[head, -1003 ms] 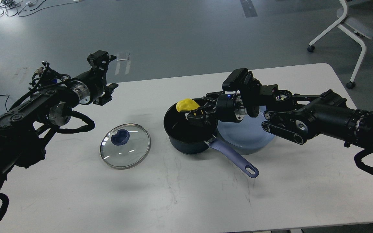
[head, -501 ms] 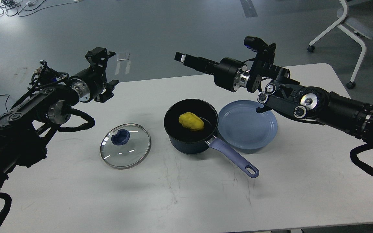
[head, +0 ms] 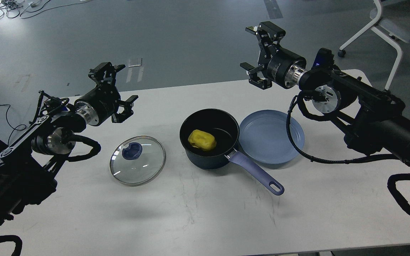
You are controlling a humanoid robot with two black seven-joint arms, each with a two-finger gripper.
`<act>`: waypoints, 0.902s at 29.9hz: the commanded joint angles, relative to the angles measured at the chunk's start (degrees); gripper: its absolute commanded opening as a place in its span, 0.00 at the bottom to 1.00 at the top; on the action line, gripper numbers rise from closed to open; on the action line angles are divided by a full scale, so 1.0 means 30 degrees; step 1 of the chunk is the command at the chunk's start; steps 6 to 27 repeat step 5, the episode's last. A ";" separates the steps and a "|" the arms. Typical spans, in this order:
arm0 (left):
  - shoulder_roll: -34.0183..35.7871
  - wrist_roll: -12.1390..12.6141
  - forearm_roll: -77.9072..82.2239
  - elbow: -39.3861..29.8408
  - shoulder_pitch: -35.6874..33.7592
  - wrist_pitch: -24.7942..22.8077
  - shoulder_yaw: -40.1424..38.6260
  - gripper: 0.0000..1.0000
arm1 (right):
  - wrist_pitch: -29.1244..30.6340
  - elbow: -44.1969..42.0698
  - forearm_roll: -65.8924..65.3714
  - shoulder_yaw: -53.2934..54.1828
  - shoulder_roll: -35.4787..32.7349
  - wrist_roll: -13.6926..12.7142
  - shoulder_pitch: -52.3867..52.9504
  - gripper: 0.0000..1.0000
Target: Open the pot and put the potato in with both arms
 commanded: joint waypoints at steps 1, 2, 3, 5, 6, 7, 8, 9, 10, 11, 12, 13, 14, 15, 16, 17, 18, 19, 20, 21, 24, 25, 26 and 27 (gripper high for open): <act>-0.0014 0.0001 -0.0218 0.0015 0.0134 -0.0113 -0.0077 0.98 | -0.0025 -0.0107 0.0507 -0.0112 0.0079 -0.0256 -0.0312 1.00; -0.0014 0.0030 -0.0335 -0.0014 0.0163 -0.0113 -0.0077 0.98 | -0.0055 -0.0108 0.0449 -0.0229 0.0109 -0.0227 -0.0313 1.00; -0.0014 0.0030 -0.0423 -0.0014 0.0193 -0.0113 -0.0077 0.98 | -0.0055 -0.0108 0.0448 -0.0288 0.0138 -0.0226 -0.0313 1.00; -0.0014 0.0030 -0.0512 -0.0014 0.0252 -0.0113 -0.0077 0.98 | -0.0026 -0.0050 0.0477 -0.0289 0.0313 -0.0197 -0.0313 1.00; -0.0014 0.0030 -0.0512 -0.0014 0.0252 -0.0113 -0.0077 0.98 | -0.0026 -0.0050 0.0477 -0.0289 0.0313 -0.0197 -0.0313 1.00; -0.0014 0.0030 -0.0512 -0.0014 0.0252 -0.0113 -0.0077 0.98 | -0.0026 -0.0050 0.0477 -0.0289 0.0313 -0.0197 -0.0313 1.00; -0.0014 0.0030 -0.0512 -0.0014 0.0252 -0.0113 -0.0077 0.98 | -0.0026 -0.0050 0.0477 -0.0289 0.0313 -0.0197 -0.0313 1.00; -0.0014 0.0030 -0.0512 -0.0014 0.0252 -0.0113 -0.0077 0.98 | -0.0026 -0.0050 0.0477 -0.0289 0.0313 -0.0197 -0.0313 1.00; -0.0014 0.0030 -0.0512 -0.0014 0.0252 -0.0113 -0.0077 0.98 | -0.0026 -0.0050 0.0477 -0.0289 0.0313 -0.0197 -0.0313 1.00; -0.0014 0.0030 -0.0512 -0.0014 0.0252 -0.0113 -0.0077 0.98 | -0.0026 -0.0050 0.0477 -0.0289 0.0313 -0.0197 -0.0313 1.00; -0.0014 0.0030 -0.0512 -0.0014 0.0252 -0.0113 -0.0077 0.98 | -0.0026 -0.0050 0.0477 -0.0289 0.0313 -0.0197 -0.0313 1.00; -0.0014 0.0030 -0.0512 -0.0014 0.0252 -0.0113 -0.0077 0.98 | -0.0026 -0.0050 0.0477 -0.0289 0.0313 -0.0197 -0.0313 1.00; -0.0014 0.0030 -0.0512 -0.0014 0.0252 -0.0113 -0.0077 0.98 | -0.0026 -0.0050 0.0477 -0.0289 0.0313 -0.0197 -0.0313 1.00; -0.0014 0.0030 -0.0512 -0.0014 0.0252 -0.0113 -0.0077 0.98 | -0.0026 -0.0050 0.0477 -0.0289 0.0313 -0.0197 -0.0313 1.00; -0.0014 0.0030 -0.0512 -0.0014 0.0252 -0.0113 -0.0077 0.98 | -0.0026 -0.0050 0.0477 -0.0289 0.0313 -0.0197 -0.0313 1.00; -0.0014 0.0030 -0.0512 -0.0014 0.0252 -0.0113 -0.0077 0.98 | -0.0026 -0.0050 0.0477 -0.0289 0.0313 -0.0197 -0.0313 1.00; -0.0014 0.0030 -0.0512 -0.0014 0.0252 -0.0113 -0.0077 0.98 | -0.0026 -0.0050 0.0477 -0.0289 0.0313 -0.0197 -0.0313 1.00; -0.0014 0.0030 -0.0512 -0.0014 0.0252 -0.0113 -0.0077 0.98 | -0.0026 -0.0050 0.0477 -0.0289 0.0313 -0.0197 -0.0313 1.00; -0.0014 0.0030 -0.0512 -0.0014 0.0252 -0.0113 -0.0077 0.98 | -0.0026 -0.0050 0.0477 -0.0289 0.0313 -0.0197 -0.0313 1.00; -0.0014 0.0030 -0.0512 -0.0014 0.0252 -0.0113 -0.0077 0.98 | -0.0026 -0.0050 0.0477 -0.0289 0.0313 -0.0197 -0.0313 1.00; -0.0014 0.0030 -0.0512 -0.0014 0.0252 -0.0113 -0.0077 0.98 | -0.0026 -0.0050 0.0477 -0.0289 0.0313 -0.0197 -0.0313 1.00; -0.0014 0.0030 -0.0512 -0.0014 0.0252 -0.0113 -0.0077 0.98 | -0.0026 -0.0050 0.0477 -0.0289 0.0313 -0.0197 -0.0313 1.00; -0.0014 0.0030 -0.0512 -0.0014 0.0252 -0.0113 -0.0077 0.98 | -0.0026 -0.0050 0.0477 -0.0289 0.0313 -0.0197 -0.0313 1.00; -0.0014 0.0030 -0.0512 -0.0014 0.0252 -0.0113 -0.0077 0.98 | -0.0026 -0.0050 0.0477 -0.0289 0.0313 -0.0197 -0.0313 1.00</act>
